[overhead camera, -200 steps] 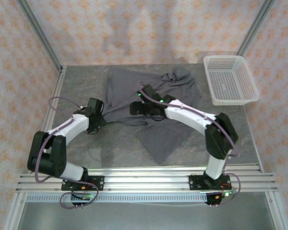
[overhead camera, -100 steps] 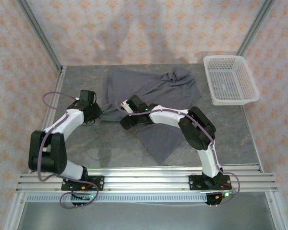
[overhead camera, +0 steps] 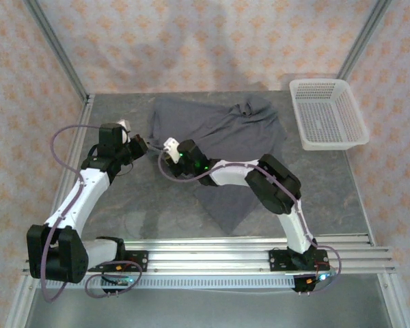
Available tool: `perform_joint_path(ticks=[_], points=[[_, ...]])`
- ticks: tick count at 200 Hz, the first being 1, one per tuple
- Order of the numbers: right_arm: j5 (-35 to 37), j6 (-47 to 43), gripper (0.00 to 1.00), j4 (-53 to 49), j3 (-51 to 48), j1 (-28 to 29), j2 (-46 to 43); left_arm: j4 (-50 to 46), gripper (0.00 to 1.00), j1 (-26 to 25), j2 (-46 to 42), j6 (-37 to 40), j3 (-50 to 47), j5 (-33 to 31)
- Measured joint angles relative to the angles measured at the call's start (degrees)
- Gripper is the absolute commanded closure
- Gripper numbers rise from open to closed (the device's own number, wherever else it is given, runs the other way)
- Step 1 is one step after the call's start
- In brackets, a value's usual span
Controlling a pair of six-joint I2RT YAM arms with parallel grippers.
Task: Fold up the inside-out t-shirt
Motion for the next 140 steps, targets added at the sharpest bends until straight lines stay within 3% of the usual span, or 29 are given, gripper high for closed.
perform_joint_path(ticks=[7,22,52,75,95,117,140], points=[[-0.81,1.42,1.00,0.50,-1.60,-0.50,-1.25,0.20,0.99,0.02,-0.44,-0.02,-1.01,-1.81],[-3.45,6.12,1.00,1.77,-3.91,-1.66,-4.09,1.92,0.87,0.13,-0.59,-0.13,-4.07,-5.38],[-6.43,15.61,1.00,4.31,-4.87,-3.52,-7.87,5.33,0.81,3.72,2.82,-2.82,-8.92,-12.11],[-8.04,20.90,1.00,4.46,-4.20,-4.72,-8.15,5.55,0.71,6.23,3.26,-4.37,-9.79,-13.38],[-9.57,24.11,1.00,2.25,-1.46,-4.74,-6.99,5.84,0.66,6.01,-2.08,-6.34,-10.75,-11.41],[-10.93,26.64,1.00,0.61,2.10,-4.63,-5.07,5.81,0.60,2.80,-10.97,-10.36,-12.66,-8.57],[-11.58,28.11,1.00,-0.07,2.69,-4.63,-4.59,6.03,0.51,-6.19,-16.46,-15.98,-15.17,-6.49]])
